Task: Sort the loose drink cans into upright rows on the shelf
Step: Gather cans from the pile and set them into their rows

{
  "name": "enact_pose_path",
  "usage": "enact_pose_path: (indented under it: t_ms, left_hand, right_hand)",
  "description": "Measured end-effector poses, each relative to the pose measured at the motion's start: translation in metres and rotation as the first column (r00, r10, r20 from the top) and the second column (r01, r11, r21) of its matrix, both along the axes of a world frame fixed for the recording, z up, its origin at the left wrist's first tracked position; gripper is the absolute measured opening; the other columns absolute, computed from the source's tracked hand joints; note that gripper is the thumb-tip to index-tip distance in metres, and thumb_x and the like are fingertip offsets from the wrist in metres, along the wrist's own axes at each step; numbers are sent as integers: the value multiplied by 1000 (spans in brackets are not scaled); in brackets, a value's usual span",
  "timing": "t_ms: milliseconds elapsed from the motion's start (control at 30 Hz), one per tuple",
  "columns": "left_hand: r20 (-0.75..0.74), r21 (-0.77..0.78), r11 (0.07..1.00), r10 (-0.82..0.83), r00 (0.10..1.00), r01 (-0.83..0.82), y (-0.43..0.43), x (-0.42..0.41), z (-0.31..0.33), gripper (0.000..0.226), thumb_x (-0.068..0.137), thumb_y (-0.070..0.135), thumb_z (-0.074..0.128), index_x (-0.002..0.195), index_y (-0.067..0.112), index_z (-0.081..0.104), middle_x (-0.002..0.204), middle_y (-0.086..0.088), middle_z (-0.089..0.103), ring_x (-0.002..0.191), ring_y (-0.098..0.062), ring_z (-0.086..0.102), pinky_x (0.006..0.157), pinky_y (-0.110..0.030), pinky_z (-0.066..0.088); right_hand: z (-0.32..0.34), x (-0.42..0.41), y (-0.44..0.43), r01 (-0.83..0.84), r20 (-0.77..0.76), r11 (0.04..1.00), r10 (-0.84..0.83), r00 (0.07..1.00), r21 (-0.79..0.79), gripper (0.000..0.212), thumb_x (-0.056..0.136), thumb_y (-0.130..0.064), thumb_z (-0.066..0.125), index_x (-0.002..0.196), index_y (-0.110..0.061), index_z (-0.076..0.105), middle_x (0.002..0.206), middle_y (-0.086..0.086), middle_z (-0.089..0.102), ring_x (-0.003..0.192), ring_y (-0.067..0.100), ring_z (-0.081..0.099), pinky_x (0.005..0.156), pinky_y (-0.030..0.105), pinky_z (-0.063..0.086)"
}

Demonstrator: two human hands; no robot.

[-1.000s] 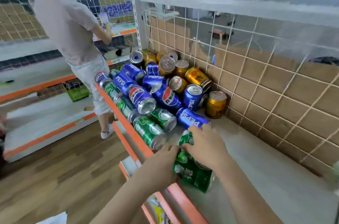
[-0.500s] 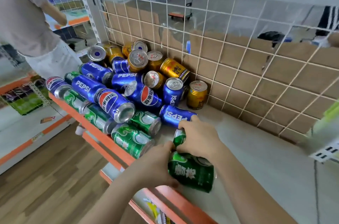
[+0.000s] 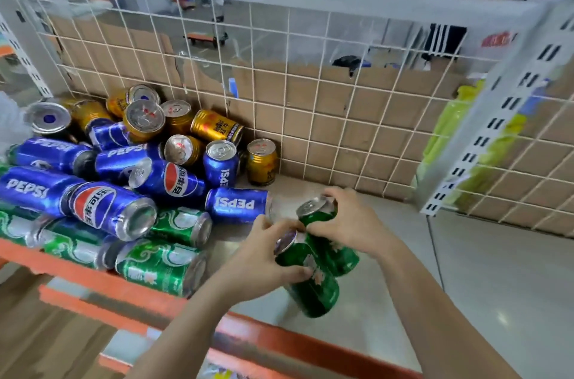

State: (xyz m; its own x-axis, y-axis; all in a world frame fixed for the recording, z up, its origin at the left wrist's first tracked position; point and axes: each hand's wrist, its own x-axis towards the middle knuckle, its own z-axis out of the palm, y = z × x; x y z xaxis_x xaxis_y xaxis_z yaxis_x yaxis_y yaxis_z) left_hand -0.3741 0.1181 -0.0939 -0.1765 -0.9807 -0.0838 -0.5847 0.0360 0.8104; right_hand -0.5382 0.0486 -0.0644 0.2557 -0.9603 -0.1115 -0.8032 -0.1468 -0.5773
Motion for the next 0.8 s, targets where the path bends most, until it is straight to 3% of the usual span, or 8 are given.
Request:
enact_pose_path:
  t_ms: [100,167,300,433,533,600,700,800]
  left_hand:
    - [194,-114,989,112,975,-92,-9,-31,1,40,59,58,58,97,47,48,95,7,38,87,-14,55,78,-32,48]
    - [289,-215,969,182,940,-121,-11,-52,4,32,74,61,56,99,42,50,92,8,39,82,-15,55,68,-30,43]
    - [269,-289,951,192,944,-111,-21,-77,14,38,77,61,59,106,37,53,96,10,48,91,-12,56,67,-27,43]
    - [314,-315,946,183,932,-79,-32,-110,25,46,75,57,64,110,29,55,101,10,51,98,-13,59,75,-26,46]
    - [444,-285,958,105,890,29,-38,-151,35,50,74,59,64,111,26,57,104,8,52,94,-15,58,72,-27,46]
    - [490,-257,960,28,871,113,-42,-186,41,42,77,54,64,102,20,60,95,5,45,83,-16,52,67,-27,43]
    - [507,-280,938,-36,861,204,-51,-258,46,39,78,53,64,92,17,61,91,3,47,84,-18,53,68,-29,42]
    - [657,-328,908,20,754,262,-60,-328,56,46,76,66,54,90,23,60,91,4,50,90,-19,54,67,-33,44]
  right_hand:
    - [-2,-21,7,116,241,991,-128,962,62,52,69,-28,77,115,-21,53,104,-3,53,87,7,52,65,17,41]
    - [-8,-35,10,191,399,974,-224,889,121,46,67,-22,79,105,-22,54,95,-6,60,84,5,56,72,22,49]
    - [-18,-58,13,308,572,939,-340,747,155,45,64,-22,84,99,-21,54,92,-9,61,86,8,59,80,31,53]
    - [-15,-86,14,390,636,918,-339,693,64,42,63,-24,85,86,-29,51,84,-15,58,79,5,58,73,22,50]
    - [-7,-137,15,420,664,907,-323,674,15,41,63,-24,85,85,-31,51,88,-11,61,84,7,59,78,28,53]
    - [1,-179,16,402,656,915,-290,697,-23,41,64,-24,84,86,-34,51,93,-11,63,90,10,60,80,29,52]
    - [9,-256,18,380,595,920,-253,763,-95,40,65,-25,83,93,-31,55,94,-11,63,88,9,59,76,24,49]
    - [14,-334,17,378,537,915,-252,805,-139,38,66,-26,81,94,-26,56,92,-11,62,85,7,57,75,26,47]
